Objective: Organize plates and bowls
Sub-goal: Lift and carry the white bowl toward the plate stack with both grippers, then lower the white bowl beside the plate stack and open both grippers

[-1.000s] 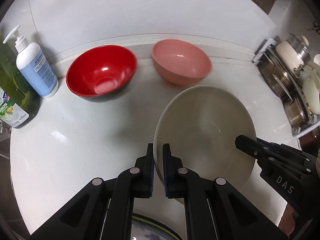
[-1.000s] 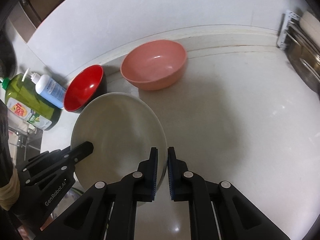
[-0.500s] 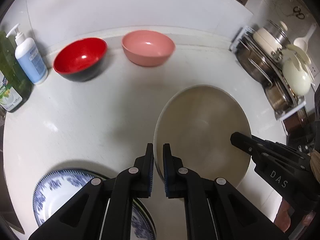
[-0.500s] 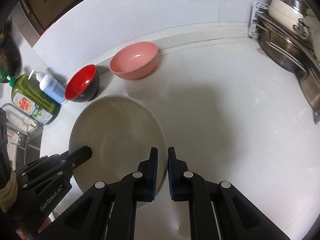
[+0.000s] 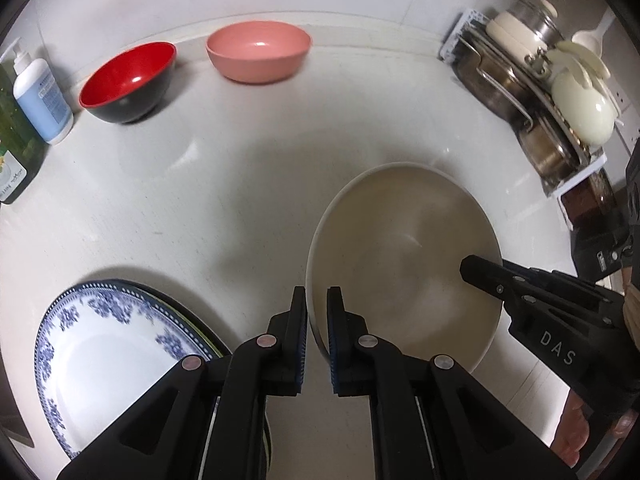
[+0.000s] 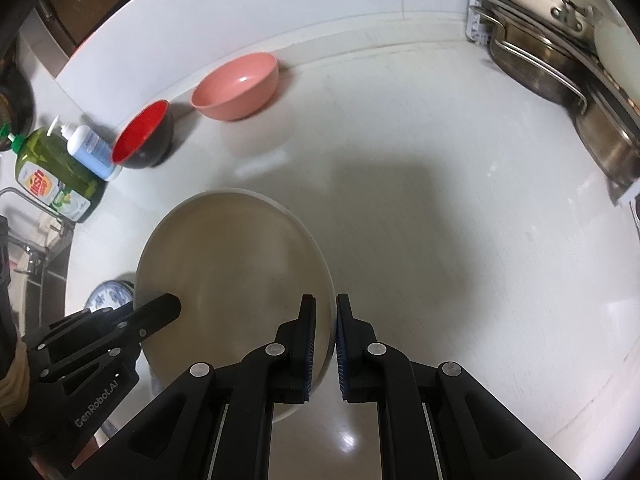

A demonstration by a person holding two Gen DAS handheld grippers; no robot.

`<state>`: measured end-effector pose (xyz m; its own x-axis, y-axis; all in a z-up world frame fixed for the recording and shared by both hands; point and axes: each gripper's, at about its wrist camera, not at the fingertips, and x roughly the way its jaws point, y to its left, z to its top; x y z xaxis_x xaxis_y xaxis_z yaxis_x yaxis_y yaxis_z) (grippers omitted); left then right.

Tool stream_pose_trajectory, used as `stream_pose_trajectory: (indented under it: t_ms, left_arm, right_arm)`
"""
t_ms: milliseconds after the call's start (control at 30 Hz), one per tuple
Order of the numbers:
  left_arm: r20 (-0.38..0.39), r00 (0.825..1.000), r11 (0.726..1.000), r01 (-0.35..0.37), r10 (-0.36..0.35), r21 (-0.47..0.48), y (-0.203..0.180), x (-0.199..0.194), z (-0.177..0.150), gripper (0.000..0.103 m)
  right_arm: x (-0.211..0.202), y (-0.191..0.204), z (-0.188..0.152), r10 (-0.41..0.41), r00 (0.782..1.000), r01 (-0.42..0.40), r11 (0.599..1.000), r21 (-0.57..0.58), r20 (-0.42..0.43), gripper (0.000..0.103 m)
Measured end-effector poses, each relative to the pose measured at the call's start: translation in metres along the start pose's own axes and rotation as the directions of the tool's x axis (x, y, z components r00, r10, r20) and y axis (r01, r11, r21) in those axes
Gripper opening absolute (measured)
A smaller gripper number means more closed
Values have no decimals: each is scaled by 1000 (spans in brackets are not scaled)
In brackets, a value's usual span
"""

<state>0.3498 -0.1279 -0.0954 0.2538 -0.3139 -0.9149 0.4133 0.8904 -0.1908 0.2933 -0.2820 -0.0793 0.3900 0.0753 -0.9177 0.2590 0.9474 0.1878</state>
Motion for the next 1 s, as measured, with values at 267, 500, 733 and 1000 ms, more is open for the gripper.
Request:
stream_pose_trajectory:
  t_ms: [267, 500, 733, 1000]
  left_arm:
    - [-43, 999, 1000, 2, -2, -4, -7, 9, -15, 11]
    - [-78, 997, 1000, 11, -13, -23, -9, 16, -24, 11]
    - [-93, 996, 999, 2, -6, -36, -12, 20, -29, 11]
    - [-104, 995, 999, 7, -13, -54, -15, 22, -30, 14]
  right_arm:
    - [7, -11, -11, -6, 999, 6, 1000, -13, -43, 11]
    - [12, -18, -19, -8, 998, 8, 1000, -11, -65, 11]
    - [18, -20, -28, -2, 997, 1, 1000, -12, -83, 11]
    - [19, -23, -31, 0, 996, -2, 1000, -19, -85, 11]
